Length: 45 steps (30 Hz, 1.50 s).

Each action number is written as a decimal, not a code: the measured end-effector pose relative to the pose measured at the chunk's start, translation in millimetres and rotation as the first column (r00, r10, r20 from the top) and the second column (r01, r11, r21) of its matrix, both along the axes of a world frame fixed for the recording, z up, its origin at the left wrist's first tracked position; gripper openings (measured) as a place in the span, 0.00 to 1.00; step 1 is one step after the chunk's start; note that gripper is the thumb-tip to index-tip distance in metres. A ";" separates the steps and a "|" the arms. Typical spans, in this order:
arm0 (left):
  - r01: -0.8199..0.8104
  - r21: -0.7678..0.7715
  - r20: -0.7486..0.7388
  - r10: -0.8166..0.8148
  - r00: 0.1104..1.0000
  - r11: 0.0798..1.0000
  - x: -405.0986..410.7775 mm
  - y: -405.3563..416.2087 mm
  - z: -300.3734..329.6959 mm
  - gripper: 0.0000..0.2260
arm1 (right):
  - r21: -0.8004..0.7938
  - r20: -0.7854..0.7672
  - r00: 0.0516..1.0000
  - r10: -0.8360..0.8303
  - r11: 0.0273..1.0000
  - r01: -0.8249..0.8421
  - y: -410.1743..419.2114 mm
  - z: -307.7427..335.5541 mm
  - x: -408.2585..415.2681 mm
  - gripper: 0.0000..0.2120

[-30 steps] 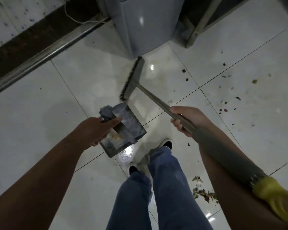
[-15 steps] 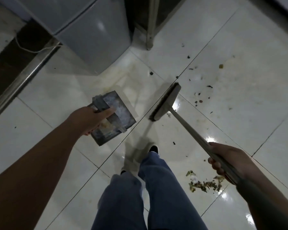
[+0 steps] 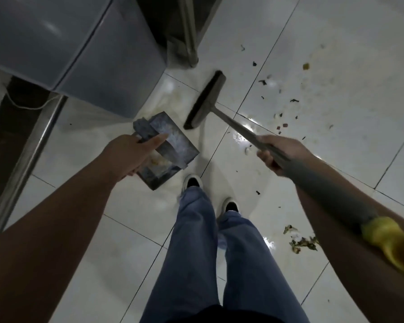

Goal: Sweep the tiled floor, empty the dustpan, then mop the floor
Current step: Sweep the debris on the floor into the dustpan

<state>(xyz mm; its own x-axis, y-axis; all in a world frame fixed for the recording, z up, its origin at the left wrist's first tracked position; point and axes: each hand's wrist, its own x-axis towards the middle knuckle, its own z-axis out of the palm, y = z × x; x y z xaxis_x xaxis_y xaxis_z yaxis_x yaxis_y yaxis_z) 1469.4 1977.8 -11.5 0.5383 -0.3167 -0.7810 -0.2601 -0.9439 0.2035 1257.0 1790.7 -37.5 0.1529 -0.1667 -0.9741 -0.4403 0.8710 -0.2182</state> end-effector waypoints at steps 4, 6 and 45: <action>0.115 0.028 -0.097 -0.112 0.989 0.993 17.9 -21.4 0.6 0.29 | -0.067 -0.205 0.977 -0.061 0.997 0.048 27.9 25.4 -65.5 0.09; 0.165 0.037 -0.143 -0.158 0.977 0.986 24.0 -33.6 3.3 0.31 | -0.012 -0.229 0.966 -0.119 0.993 0.119 39.0 39.5 -89.3 0.11; 0.259 -0.057 -0.155 -0.265 0.952 0.964 19.5 -260.7 10.1 0.35 | 0.062 -0.131 0.784 -0.606 0.785 0.617 -102.0 29.3 -175.3 0.09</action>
<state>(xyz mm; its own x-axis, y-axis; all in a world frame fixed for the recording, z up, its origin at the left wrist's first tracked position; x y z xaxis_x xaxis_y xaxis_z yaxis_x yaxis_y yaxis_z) 1488.9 1717.1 -1.3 0.3015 -0.4588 -0.8358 -0.4587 -0.8383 0.2947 1081.7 1688.7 -8.2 -0.0460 -0.0975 -0.9942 0.1779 0.9785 -0.1042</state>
